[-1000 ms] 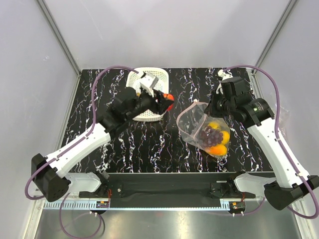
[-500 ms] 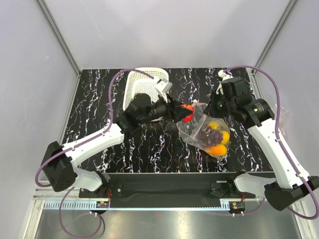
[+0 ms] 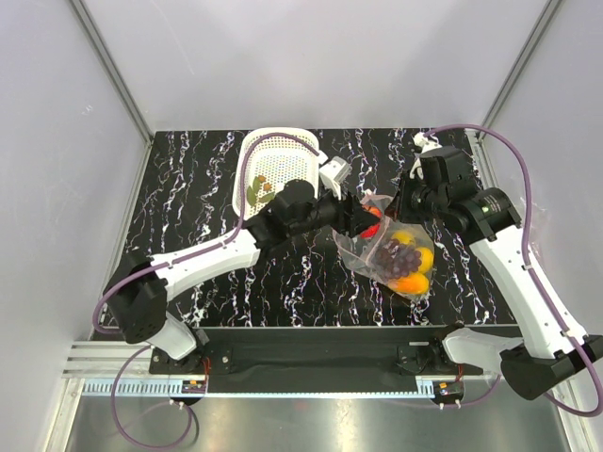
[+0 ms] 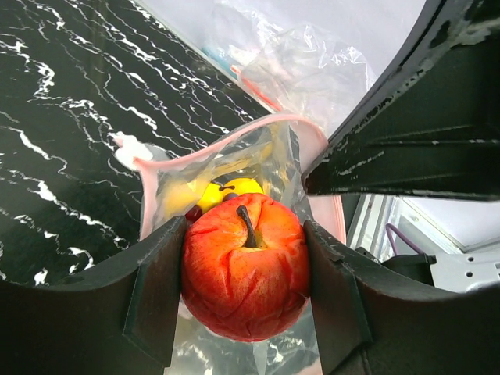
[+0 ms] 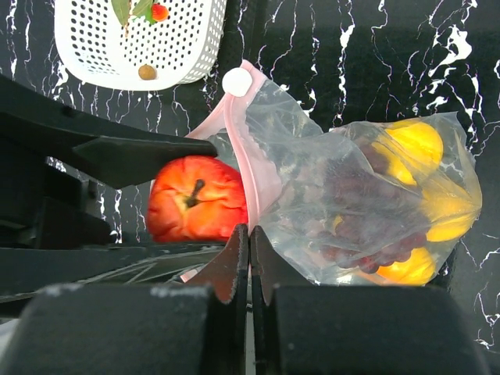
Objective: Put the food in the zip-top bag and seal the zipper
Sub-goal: Place the fake fruit in the zipper food storage bag.
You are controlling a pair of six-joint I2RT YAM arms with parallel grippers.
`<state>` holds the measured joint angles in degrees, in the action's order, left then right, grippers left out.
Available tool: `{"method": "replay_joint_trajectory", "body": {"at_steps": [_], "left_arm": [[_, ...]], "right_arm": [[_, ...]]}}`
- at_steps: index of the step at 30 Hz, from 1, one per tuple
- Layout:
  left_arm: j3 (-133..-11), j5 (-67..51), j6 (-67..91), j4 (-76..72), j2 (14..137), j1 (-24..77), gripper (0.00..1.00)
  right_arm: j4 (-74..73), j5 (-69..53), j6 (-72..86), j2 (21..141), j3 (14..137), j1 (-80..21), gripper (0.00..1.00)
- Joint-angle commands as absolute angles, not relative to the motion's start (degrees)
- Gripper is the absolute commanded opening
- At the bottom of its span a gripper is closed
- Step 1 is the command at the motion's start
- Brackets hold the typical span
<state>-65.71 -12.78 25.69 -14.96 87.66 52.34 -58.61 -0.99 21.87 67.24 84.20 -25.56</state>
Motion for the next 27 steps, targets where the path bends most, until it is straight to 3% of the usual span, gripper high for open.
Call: {"method": "replay_joint_trajectory", "body": {"at_steps": [1,2,3,7,17,22,24,27], "left_arm": [[-69.26,-10.55,24.09,-17.67,88.42,53.26,0.38],[-69.34,-10.11,24.26,-17.32,88.33,53.44,0.46],[-69.35,-9.15,24.61,-16.88,88.16,53.52,0.61],[-69.35,-9.67,24.52,-15.91,87.10,53.70,0.87],[-77.76,-7.13,24.53,2.35,83.24,53.96,0.93],[-81.04,3.13,19.79,15.45,80.95,53.70,0.99],[-78.94,12.85,19.51,16.26,77.62,52.74,0.99],[-71.91,16.78,17.85,12.33,72.52,49.58,0.99]], "right_arm": [[-58.10,-0.88,22.15,65.57,86.40,-25.84,0.00],[-58.27,-0.62,22.15,65.31,86.40,-25.84,0.00],[-58.27,-0.62,22.15,65.04,86.31,-25.93,0.00],[-58.62,-0.26,22.24,64.51,86.04,-25.84,0.00],[-59.33,2.02,22.41,63.55,86.31,-25.84,0.00],[-59.59,2.81,22.41,62.76,86.31,-25.75,0.00],[-59.50,2.99,22.50,62.84,86.40,-25.84,0.00],[-59.41,2.90,22.59,62.75,86.40,-25.84,0.00]]}}
